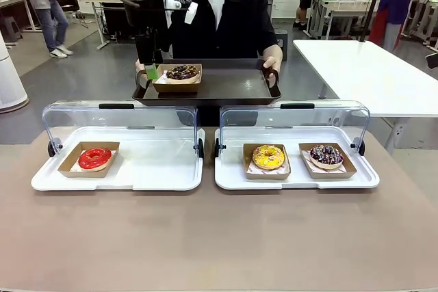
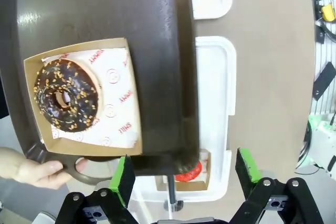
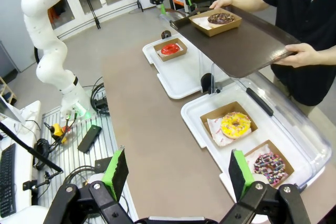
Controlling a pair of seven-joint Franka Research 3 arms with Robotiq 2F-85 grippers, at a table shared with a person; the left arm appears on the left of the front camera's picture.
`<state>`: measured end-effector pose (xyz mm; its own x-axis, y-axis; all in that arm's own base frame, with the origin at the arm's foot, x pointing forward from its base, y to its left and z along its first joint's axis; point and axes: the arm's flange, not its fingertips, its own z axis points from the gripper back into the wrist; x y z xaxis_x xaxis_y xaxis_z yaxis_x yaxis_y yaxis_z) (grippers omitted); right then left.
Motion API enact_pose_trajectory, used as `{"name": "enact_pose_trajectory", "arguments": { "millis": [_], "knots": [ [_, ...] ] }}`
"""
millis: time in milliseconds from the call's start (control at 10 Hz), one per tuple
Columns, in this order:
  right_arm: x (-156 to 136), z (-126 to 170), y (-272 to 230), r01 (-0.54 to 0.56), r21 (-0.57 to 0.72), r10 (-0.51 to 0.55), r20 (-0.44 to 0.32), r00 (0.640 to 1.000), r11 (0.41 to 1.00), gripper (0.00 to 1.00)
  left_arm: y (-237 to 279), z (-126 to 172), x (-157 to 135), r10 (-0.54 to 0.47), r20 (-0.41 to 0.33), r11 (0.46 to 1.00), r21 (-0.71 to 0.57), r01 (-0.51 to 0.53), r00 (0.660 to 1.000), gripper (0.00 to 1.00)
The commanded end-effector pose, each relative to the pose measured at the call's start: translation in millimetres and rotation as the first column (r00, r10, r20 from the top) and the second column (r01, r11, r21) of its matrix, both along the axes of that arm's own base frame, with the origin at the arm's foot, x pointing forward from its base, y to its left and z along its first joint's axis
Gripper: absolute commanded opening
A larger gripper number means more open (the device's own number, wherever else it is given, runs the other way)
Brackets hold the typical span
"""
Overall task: Provide the desired donut to the person.
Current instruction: Place the picked Paper togo box onto the Handle tray extended by the person.
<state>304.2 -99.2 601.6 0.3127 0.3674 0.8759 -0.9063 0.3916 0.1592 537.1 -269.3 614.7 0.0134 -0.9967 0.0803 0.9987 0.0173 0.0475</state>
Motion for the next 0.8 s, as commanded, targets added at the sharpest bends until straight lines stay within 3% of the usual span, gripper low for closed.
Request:
{"name": "enact_pose_trajectory", "arguments": {
  "millis": [0, 300, 700],
  "knots": [
    [1, 1, 0, -0.008, 0.014, 0.008, 0.015, 1.0, 1.0, 1.0, 23, 2, -36, 0.005, 0.0, 0.999, -0.034, -0.005, 1.0, 1.0],
    [1, 1, 0, -0.008, 0.014, 0.008, 0.015, 1.0, 1.0, 1.0, 39, 0, -57, 0.02, 0.03, 0.999, -0.036, -0.019, 0.999, 1.0],
    [1, 1, 0, -0.008, 0.014, 0.008, 0.015, 1.0, 1.0, 1.0, 29, 16, -48, 0.025, 0.007, 1.0, -0.018, -0.024, 1.0, 1.0]
  ]
}}
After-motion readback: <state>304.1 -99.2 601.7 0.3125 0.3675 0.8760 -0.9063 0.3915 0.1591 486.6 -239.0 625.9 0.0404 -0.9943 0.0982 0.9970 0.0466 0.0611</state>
